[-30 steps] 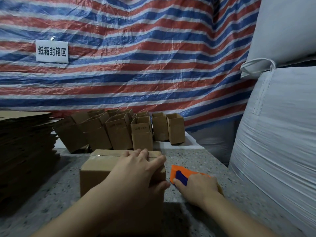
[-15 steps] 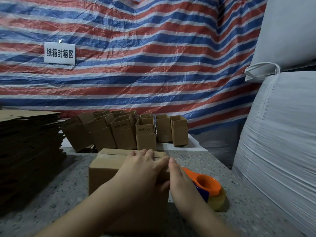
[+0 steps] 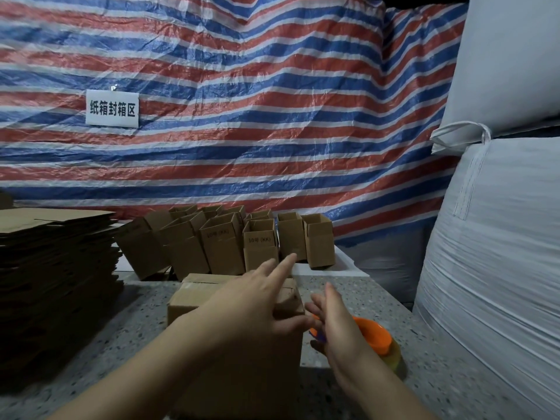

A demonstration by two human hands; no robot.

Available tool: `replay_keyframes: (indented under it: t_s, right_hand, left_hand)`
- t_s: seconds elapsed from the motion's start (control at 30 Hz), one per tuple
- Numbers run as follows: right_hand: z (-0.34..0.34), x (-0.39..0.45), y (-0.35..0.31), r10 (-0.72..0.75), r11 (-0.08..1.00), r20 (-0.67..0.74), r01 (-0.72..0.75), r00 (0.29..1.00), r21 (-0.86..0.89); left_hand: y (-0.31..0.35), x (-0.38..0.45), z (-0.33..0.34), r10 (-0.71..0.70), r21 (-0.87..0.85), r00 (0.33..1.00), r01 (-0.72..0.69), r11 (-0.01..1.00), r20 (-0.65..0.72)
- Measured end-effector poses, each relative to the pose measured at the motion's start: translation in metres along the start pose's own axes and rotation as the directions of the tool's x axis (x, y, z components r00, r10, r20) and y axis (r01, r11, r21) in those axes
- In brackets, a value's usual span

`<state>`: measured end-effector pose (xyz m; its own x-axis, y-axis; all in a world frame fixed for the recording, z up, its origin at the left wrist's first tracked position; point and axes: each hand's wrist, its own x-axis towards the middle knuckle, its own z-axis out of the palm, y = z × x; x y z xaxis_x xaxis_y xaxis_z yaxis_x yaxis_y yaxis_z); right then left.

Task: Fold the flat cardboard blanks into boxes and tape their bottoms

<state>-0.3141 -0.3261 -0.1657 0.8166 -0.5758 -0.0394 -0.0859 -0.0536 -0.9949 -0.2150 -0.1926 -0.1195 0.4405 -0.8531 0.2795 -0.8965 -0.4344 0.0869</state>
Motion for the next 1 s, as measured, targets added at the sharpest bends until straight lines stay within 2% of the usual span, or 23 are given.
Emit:
replay_keyframes:
  t_s: [0.07, 0.13, 0.2, 0.27, 0.37, 0.4, 0.47, 0.5, 0.57, 0.67, 0.73, 0.8, 0.9, 1.0]
  right_hand:
    - [0.000, 0.004, 0.000, 0.073, 0.997, 0.010, -0.072, 0.997, -0.037]
    - [0.000, 0.008, -0.004, 0.131, 0.984, -0.004, -0.131, 0.991, -0.118]
    - [0.000, 0.014, -0.011, 0.161, 0.959, -0.031, -0.164, 0.986, -0.233]
    - [0.000, 0.019, -0.019, 0.211, 0.927, -0.054, -0.217, 0.976, -0.305]
    - [-0.002, 0.025, -0.027, 0.308, 0.900, 0.005, -0.290, 0.951, -0.326]
    - [-0.002, 0.026, -0.030, 0.336, 0.892, 0.042, -0.304, 0.941, -0.334]
    - [-0.001, 0.027, -0.034, 0.381, 0.877, 0.102, -0.324, 0.919, -0.354]
    - [0.000, 0.027, -0.037, 0.395, 0.874, 0.129, -0.329, 0.910, -0.356]
    - [0.000, 0.026, -0.040, 0.399, 0.888, 0.171, -0.333, 0.901, -0.318]
    - [0.000, 0.025, -0.042, 0.306, 0.947, 0.187, -0.280, 0.934, -0.156]
    - [0.004, 0.023, -0.040, 0.223, 0.975, 0.165, -0.223, 0.961, -0.020]
    - [0.011, 0.019, -0.037, 0.150, 0.987, 0.125, -0.156, 0.981, 0.038]
    - [0.022, 0.019, -0.028, 0.044, 0.998, 0.046, -0.046, 0.998, 0.046]
    - [0.026, 0.024, -0.017, -0.125, 0.992, -0.028, 0.125, 0.992, 0.004]
  left_hand:
    - [-0.006, -0.003, -0.010, -0.042, -0.147, 0.998, 0.033, 0.989, -0.054]
    - [-0.020, -0.010, -0.015, -0.150, -0.240, 0.977, 0.111, 0.964, -0.150]
    - [-0.042, -0.016, -0.017, -0.309, -0.308, 0.923, 0.232, 0.922, -0.228]
    - [-0.066, -0.019, -0.018, -0.482, -0.383, 0.851, 0.383, 0.841, -0.209]
    - [-0.092, -0.024, -0.015, -0.669, -0.467, 0.743, 0.598, 0.651, 0.018]
    - [-0.097, -0.027, -0.014, -0.688, -0.509, 0.711, 0.650, 0.565, 0.144]
    - [-0.104, -0.034, -0.013, -0.614, -0.604, 0.685, 0.695, 0.389, 0.393]
    - [-0.107, -0.037, -0.013, -0.550, -0.638, 0.694, 0.693, 0.335, 0.464]
    - [-0.111, -0.041, -0.014, -0.455, -0.700, 0.734, 0.656, 0.283, 0.504]
    - [-0.110, -0.042, -0.021, -0.433, -0.832, 0.805, 0.521, 0.189, 0.405]
    - [-0.108, -0.040, -0.021, -0.470, -0.907, 0.824, 0.408, 0.106, 0.316]
    - [-0.105, -0.034, -0.017, -0.518, -0.931, 0.819, 0.348, 0.109, 0.246]
    - [-0.099, -0.027, -0.012, -0.619, -0.951, 0.767, 0.293, 0.102, 0.170]
    - [-0.096, -0.029, -0.003, -0.609, -0.972, 0.786, 0.210, 0.103, 0.105]
